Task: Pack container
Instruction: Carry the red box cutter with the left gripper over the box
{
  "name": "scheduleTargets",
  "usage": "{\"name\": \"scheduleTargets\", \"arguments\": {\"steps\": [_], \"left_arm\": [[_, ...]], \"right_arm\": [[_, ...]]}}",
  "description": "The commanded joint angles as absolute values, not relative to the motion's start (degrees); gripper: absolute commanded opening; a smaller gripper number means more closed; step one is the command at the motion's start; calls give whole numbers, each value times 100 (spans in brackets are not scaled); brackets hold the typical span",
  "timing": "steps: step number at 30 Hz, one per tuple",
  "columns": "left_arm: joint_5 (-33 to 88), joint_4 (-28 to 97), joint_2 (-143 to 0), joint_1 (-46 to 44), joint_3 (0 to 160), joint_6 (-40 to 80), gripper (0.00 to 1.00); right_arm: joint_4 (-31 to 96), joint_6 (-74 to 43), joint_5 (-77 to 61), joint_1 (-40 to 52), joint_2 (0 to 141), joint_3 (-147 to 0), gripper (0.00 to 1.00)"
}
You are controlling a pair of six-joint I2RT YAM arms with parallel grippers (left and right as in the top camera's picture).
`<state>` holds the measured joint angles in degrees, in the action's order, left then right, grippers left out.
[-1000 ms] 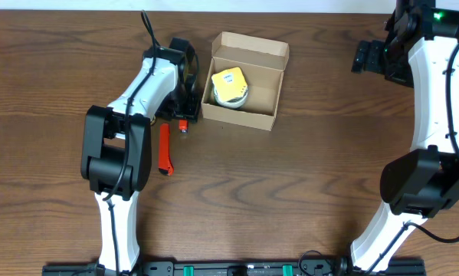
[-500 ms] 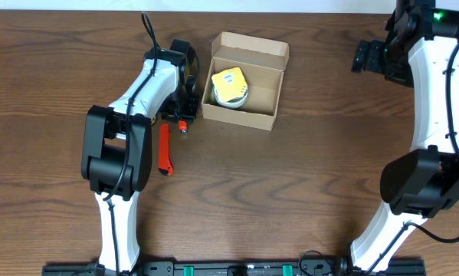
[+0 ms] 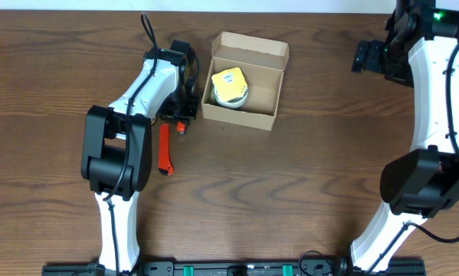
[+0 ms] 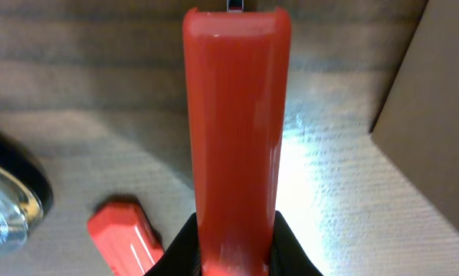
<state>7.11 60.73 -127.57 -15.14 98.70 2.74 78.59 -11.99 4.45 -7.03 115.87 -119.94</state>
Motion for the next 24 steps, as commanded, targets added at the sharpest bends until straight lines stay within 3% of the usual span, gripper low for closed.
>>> {"name": "scheduleTargets", "arguments": {"steps": [1, 24], "left_arm": [[652, 6368, -12759, -1525, 9966, 283, 6], [-342, 9380, -12726, -1525, 14193, 1225, 6]], "right_arm": [[7859, -1297, 423, -711, 11618, -11977, 99], [7867, -1479, 351, -709, 11618, -11977, 99]]}}
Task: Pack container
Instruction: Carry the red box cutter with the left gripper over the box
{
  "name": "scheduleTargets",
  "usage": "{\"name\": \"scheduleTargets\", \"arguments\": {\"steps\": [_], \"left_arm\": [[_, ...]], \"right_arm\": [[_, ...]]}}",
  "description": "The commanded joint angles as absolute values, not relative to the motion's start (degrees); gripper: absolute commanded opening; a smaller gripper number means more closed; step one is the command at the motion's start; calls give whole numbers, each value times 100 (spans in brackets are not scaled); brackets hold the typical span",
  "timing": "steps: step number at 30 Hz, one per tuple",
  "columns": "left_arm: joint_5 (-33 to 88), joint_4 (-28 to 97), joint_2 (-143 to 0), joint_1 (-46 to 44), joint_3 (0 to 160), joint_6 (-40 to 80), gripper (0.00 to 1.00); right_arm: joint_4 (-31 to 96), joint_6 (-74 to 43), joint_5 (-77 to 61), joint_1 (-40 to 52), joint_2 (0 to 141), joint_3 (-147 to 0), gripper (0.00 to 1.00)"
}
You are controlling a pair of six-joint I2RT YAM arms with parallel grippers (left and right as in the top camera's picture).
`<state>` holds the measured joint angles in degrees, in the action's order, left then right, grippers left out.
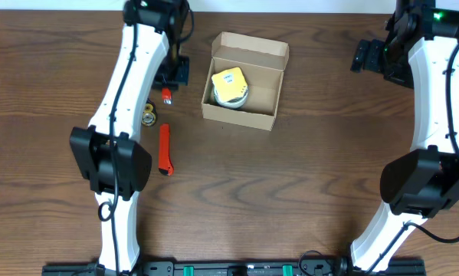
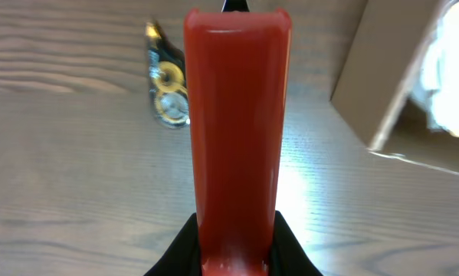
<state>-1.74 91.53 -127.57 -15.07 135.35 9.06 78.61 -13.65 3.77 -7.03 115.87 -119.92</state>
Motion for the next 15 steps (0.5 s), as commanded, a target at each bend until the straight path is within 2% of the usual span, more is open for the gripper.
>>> {"name": "scheduleTargets", "arguments": {"steps": [1, 8, 15], "left_arm": [[-342, 9531, -12726, -1551, 14466, 1315, 6], [141, 9679, -12560, -2062, 15028, 1702, 6], [75, 9616, -12567, -3020, 15023, 1737, 5]], "right_arm": [[7867, -1479, 351, -709, 11618, -11977, 99], [7867, -1479, 353, -709, 11618, -11977, 99], [7863, -1479, 353, -709, 11618, -11977, 99]]}}
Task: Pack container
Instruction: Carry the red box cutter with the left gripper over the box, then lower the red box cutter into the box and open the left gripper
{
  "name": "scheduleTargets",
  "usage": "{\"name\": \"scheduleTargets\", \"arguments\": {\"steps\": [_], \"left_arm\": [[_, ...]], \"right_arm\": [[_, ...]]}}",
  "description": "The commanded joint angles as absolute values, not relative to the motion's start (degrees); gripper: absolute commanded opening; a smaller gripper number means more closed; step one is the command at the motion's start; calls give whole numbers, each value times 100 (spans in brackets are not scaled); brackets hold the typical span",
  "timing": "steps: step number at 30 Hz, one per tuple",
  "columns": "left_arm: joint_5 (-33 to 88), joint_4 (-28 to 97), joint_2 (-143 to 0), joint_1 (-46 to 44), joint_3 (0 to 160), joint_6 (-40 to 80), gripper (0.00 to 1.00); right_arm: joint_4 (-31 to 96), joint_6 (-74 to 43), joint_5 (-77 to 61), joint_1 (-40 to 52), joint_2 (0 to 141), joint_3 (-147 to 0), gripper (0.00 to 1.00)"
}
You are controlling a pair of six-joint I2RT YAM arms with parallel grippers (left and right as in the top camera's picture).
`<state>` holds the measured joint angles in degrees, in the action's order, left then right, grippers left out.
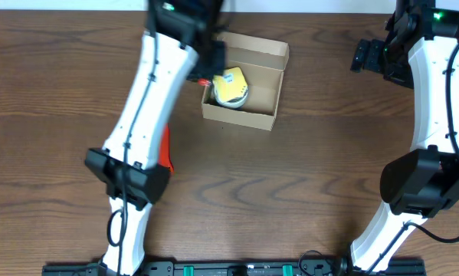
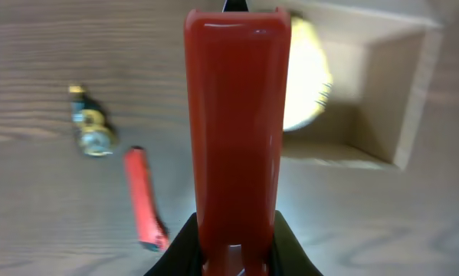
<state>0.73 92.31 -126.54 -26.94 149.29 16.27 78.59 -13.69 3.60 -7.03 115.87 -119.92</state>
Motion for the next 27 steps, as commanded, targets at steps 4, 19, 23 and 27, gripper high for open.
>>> {"name": "scheduleTargets", "arguments": {"steps": [4, 19, 23, 27], "left_arm": [[-43, 9524, -12606, -3433, 15023, 1737, 6], [694, 8969, -13751, -3710, 15017, 1219, 7], [663, 8774, -13974, -3754, 15017, 1037, 8], [659, 8630, -14127, -3754, 15017, 915, 8]], "right_arm": [[7867, -1479, 353, -709, 11618, -11977, 99], [7902, -1479, 270, -709, 11618, -11977, 99], [7907, -1479, 268, -709, 11618, -11977, 99], [7909, -1479, 268, -709, 11618, -11977, 99]]}}
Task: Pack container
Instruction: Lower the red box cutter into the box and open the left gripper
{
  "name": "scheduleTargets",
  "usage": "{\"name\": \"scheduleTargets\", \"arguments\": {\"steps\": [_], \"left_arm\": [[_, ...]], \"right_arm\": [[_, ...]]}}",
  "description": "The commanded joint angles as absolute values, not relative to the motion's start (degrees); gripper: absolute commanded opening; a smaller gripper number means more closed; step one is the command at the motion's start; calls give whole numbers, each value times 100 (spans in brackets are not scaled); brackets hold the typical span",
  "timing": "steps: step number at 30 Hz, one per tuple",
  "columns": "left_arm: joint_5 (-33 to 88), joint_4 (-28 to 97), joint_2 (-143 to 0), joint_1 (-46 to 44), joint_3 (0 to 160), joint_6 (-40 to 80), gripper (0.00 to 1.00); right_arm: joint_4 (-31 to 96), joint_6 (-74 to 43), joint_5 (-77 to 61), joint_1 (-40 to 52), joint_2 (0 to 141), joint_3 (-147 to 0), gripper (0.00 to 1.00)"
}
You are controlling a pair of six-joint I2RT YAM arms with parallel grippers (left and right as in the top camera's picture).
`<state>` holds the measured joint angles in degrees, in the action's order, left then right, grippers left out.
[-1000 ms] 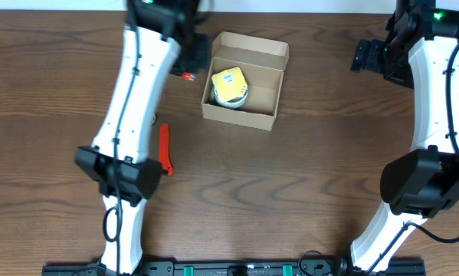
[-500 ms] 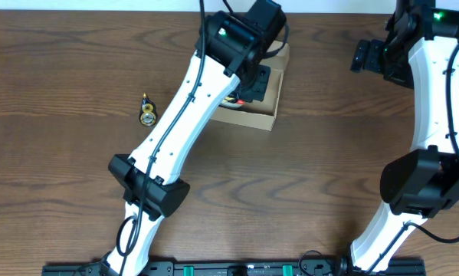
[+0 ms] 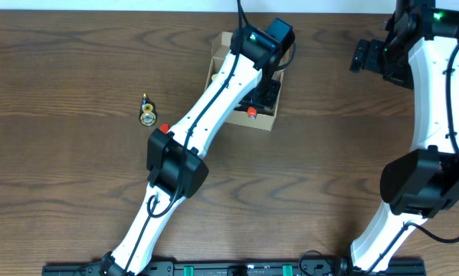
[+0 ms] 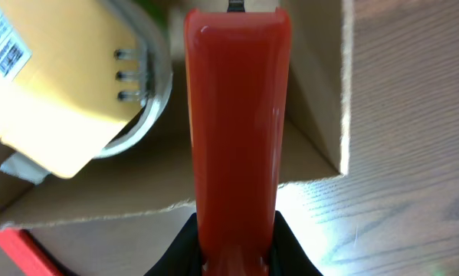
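An open cardboard box [image 3: 279, 52] sits at the back centre of the table, with a round yellow item [image 4: 68, 84] in its left half. My left gripper [image 3: 264, 93] hangs over the box's right half, shut on a red bar-shaped piece [image 4: 237, 130] that points into the box beside the yellow item. In the left wrist view the left gripper [image 4: 237, 234] is at the box's front wall [image 4: 321, 146]. My right gripper [image 3: 361, 57] is raised at the far right, away from the box; its jaws do not show clearly.
A small gold item [image 3: 146, 115] lies on the table left of the box. A red bit [image 3: 165, 128] peeks out beside my left arm, which crosses the table diagonally. Another red edge [image 4: 14, 245] shows outside the box's front wall.
My left gripper, still holding the red piece, has moved from the box's left edge to over its right half. The arm now covers the long red tool on the table.
My left gripper was low on the table left of the box, shut on the red piece beside a gold item and a long red tool. Then it held the piece raised left of the box, then at the box's left edge, now over its right half.
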<state>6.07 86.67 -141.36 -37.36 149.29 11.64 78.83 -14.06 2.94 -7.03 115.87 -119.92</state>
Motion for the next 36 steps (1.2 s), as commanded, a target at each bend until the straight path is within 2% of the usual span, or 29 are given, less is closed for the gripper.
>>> {"name": "scheduleTargets", "arguments": {"steps": [1, 36], "left_arm": [[642, 8608, -14147, -3754, 15017, 910, 8], [451, 8029, -14398, -3747, 15015, 1140, 11]], "right_arm": [[7909, -1479, 268, -709, 11618, -11977, 99], [7870, -1479, 248, -709, 11620, -11977, 99]]}}
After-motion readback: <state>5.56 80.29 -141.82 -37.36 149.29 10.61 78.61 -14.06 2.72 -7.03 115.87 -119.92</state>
